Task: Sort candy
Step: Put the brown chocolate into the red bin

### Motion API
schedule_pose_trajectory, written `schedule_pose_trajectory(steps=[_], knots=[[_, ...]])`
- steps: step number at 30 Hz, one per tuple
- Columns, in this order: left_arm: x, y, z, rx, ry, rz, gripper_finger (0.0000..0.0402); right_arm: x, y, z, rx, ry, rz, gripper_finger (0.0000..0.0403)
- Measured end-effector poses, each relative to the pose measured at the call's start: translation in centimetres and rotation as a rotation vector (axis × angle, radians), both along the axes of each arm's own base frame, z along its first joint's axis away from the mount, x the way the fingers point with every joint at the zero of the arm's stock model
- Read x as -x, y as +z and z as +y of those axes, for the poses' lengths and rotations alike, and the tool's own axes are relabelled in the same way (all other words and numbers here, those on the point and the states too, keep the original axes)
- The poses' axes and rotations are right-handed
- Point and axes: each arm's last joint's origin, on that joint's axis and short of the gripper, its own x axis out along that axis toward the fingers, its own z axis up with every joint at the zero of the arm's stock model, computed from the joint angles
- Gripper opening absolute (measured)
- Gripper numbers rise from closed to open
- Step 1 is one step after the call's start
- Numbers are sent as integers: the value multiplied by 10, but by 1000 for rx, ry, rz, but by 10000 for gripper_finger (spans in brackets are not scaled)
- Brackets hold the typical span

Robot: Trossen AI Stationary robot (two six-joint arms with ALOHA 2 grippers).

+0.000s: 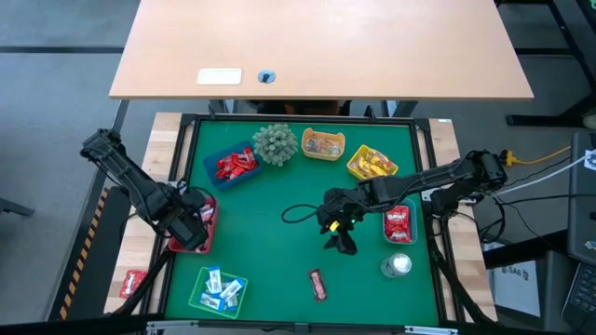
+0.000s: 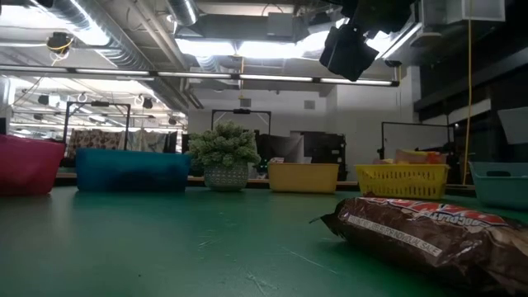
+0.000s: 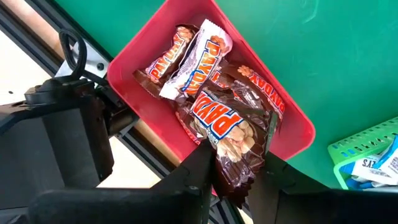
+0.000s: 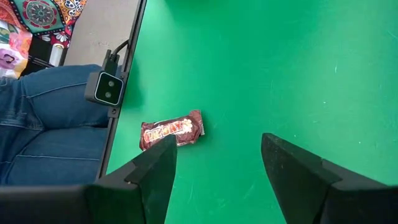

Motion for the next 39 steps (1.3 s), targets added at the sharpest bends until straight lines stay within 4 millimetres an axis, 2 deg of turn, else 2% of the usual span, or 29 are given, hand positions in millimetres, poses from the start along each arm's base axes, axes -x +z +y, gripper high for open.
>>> schedule_pose_trajectory(steps=[5, 15, 21, 24, 29, 32, 36, 39], knots=[[0, 0, 1, -18, -1, -16, 71, 0, 0, 0, 0, 0, 0, 233], [-1, 0, 2, -60, -6, -50, 163, 0, 0, 0, 16, 23, -15, 233], [-3, 1, 3, -107, -10, -89, 181, 1, 0, 5, 42, 128, -59, 233], [-3, 1, 3, -114, -11, -96, 180, 6, 0, 18, 89, 246, -102, 233], [-4, 1, 2, -101, -9, -113, 181, 23, -4, 53, 148, 461, -107, 233], [-5, 1, 2, -101, -8, -114, 180, 33, -5, 72, 196, 528, -127, 233], [-5, 1, 2, -101, -8, -114, 179, 42, -6, 91, 334, 576, -181, 233], [-5, 1, 2, -100, -8, -115, 179, 46, -5, 101, 500, 624, -269, 233]])
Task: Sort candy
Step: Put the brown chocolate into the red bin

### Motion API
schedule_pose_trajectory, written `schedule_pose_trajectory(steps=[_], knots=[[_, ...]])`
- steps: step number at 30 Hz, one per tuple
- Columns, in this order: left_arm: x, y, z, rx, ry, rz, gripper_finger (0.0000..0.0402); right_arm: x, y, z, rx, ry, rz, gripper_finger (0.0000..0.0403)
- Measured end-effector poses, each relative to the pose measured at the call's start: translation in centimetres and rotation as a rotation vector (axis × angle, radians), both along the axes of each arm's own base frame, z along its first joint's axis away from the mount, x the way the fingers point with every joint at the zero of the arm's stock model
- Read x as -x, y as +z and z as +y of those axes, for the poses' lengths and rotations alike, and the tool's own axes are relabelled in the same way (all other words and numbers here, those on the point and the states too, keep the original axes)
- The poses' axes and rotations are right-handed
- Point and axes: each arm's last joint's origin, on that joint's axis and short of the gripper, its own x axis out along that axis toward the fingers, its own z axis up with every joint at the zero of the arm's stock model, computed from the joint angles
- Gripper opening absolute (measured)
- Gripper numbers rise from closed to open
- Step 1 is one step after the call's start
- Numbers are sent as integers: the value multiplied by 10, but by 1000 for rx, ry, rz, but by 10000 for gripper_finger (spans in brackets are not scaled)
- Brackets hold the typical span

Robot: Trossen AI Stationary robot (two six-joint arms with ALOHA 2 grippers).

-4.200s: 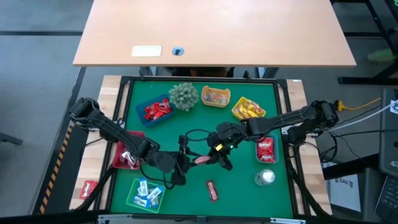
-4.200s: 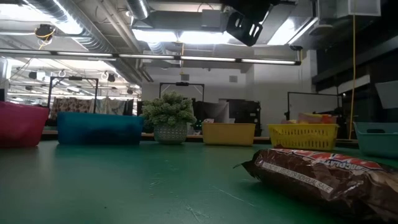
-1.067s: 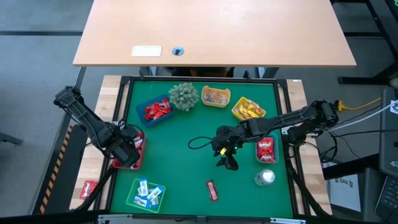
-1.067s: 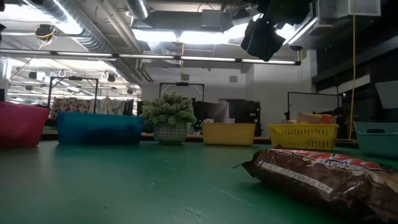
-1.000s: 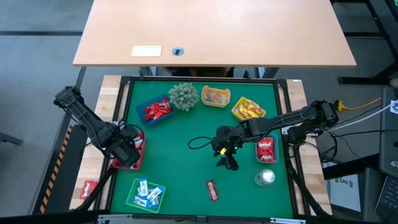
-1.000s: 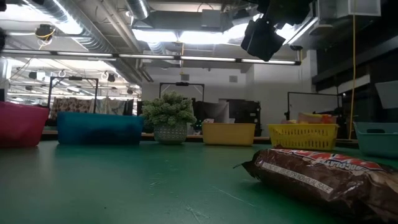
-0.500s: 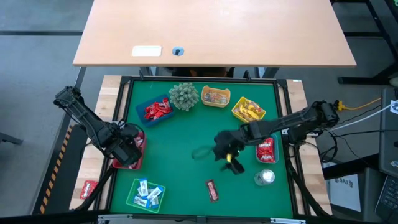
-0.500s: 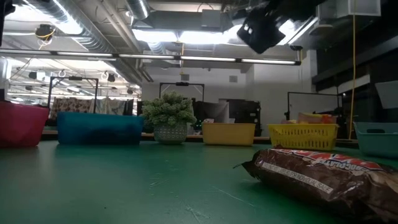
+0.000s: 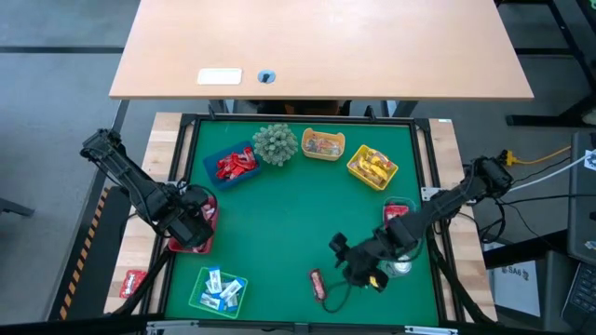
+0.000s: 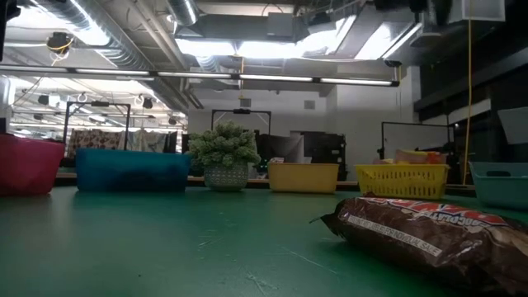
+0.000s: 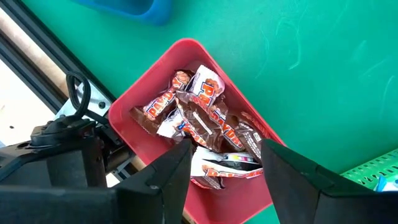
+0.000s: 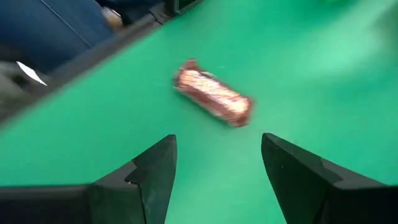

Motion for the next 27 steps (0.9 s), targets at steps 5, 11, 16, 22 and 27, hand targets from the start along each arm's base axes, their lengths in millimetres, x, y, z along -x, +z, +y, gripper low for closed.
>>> schedule_pose_trajectory(steps=[5, 11, 16, 22, 27], knots=[[0, 0, 0, 0, 0, 0, 179, -2, 4, 9, 134, 87, -185, 233], [0, 0, 0, 4, 0, -5, 179, -17, -10, 18, 122, 124, -230, 233], [-1, 0, -1, 6, 0, -7, 179, -29, -35, 26, 209, 244, -259, 233], [-1, 0, -1, 9, 0, -11, 179, -40, -65, 30, 267, 303, -226, 233], [-1, 0, -1, 0, -1, -19, 179, -48, -90, 25, 315, 321, -175, 233]])
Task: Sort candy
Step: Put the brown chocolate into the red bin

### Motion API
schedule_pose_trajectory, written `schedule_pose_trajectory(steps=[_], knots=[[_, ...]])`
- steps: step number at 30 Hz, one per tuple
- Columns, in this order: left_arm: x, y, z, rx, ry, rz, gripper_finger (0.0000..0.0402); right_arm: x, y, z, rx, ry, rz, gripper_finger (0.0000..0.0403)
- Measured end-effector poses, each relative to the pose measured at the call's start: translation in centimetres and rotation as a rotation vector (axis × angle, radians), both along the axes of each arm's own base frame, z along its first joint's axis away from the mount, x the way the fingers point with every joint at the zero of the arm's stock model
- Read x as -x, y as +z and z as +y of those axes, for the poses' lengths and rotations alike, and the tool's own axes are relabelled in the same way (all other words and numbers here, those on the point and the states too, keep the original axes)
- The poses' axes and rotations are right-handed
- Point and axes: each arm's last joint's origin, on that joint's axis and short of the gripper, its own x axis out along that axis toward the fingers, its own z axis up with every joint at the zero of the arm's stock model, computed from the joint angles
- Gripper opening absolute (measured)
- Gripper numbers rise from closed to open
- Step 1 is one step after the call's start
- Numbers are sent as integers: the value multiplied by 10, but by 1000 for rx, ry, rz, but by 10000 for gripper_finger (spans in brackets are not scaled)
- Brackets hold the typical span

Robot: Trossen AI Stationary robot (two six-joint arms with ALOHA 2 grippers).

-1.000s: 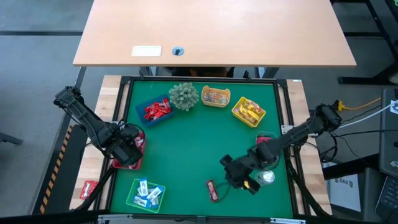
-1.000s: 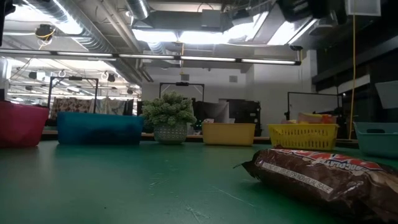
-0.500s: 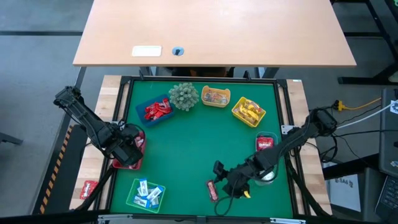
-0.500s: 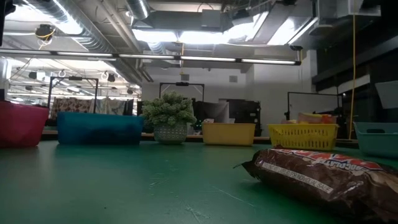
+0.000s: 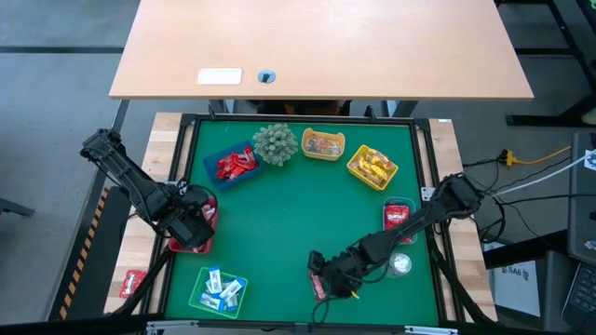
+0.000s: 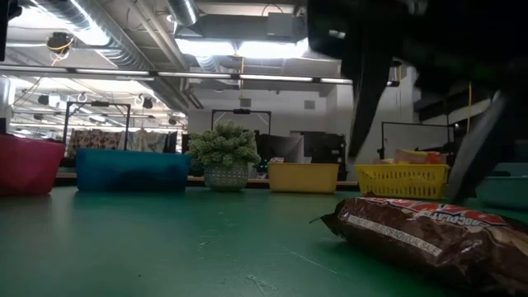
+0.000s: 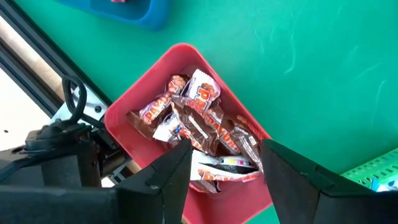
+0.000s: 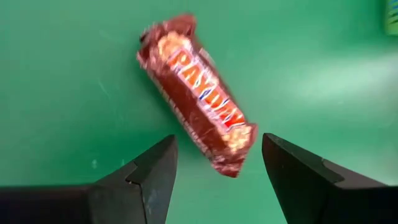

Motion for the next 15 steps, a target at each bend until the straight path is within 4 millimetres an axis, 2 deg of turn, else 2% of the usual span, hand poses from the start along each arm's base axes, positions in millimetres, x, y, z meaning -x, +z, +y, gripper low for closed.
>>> schedule_pose_trajectory(steps=[5, 15], knots=[[-1, 0, 1, -32, -2, -29, 179, -9, -19, -6, 15, -20, 26, 232], [-2, 0, 0, -28, -4, -40, 179, -12, -25, -6, -36, -26, 59, 231]])
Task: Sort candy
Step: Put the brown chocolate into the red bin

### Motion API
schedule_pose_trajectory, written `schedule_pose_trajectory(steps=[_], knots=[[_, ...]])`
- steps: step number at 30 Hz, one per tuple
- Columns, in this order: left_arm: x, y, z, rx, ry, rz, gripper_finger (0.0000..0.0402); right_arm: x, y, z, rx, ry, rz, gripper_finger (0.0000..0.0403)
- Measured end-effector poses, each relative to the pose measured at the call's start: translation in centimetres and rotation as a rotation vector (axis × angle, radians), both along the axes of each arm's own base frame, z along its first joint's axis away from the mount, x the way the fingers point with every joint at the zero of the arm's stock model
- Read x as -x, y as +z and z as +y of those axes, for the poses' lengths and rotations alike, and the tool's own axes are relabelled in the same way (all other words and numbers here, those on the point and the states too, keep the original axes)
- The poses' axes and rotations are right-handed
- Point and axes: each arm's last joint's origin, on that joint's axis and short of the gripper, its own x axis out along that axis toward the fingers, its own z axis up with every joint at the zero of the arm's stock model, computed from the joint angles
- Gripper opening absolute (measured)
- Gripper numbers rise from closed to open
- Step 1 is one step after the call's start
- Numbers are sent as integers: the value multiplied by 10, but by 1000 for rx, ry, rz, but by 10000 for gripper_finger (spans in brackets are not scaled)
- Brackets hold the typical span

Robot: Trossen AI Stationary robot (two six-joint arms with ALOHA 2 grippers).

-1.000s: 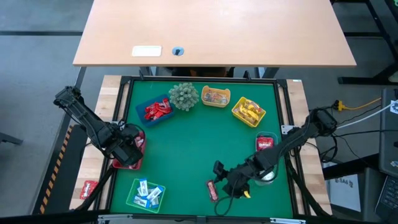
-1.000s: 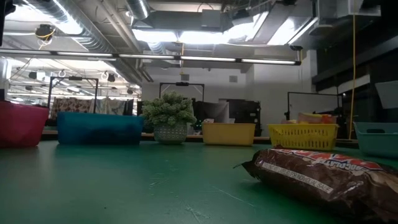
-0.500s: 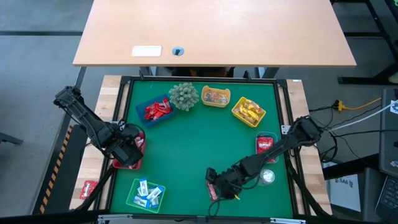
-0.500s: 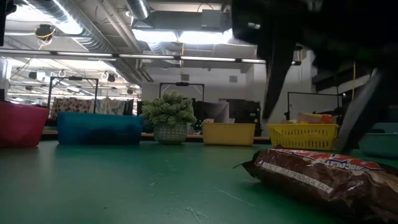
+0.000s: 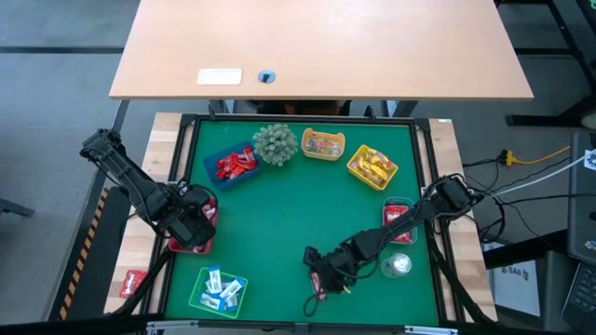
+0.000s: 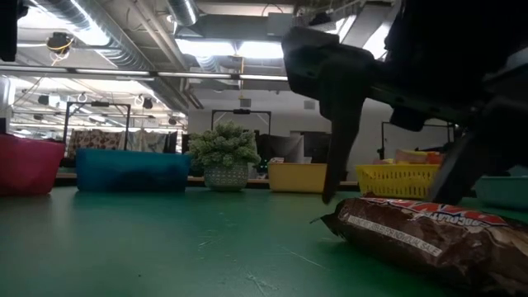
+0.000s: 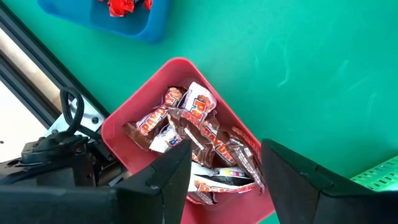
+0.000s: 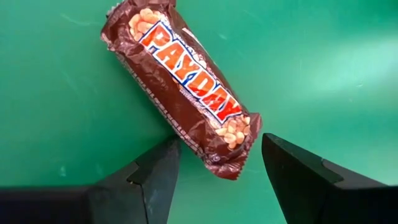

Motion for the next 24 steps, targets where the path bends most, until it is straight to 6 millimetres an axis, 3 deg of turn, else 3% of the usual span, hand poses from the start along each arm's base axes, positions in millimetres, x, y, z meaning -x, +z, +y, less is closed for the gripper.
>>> schedule_pose_trajectory(steps=[10, 24], knots=[[-1, 0, -1, 9, 0, -11, 179, 2, -2, 0, -25, -29, 45, 216], [-1, 0, -1, 8, 1, -11, 179, 4, -4, 0, -23, -22, 67, 46]])
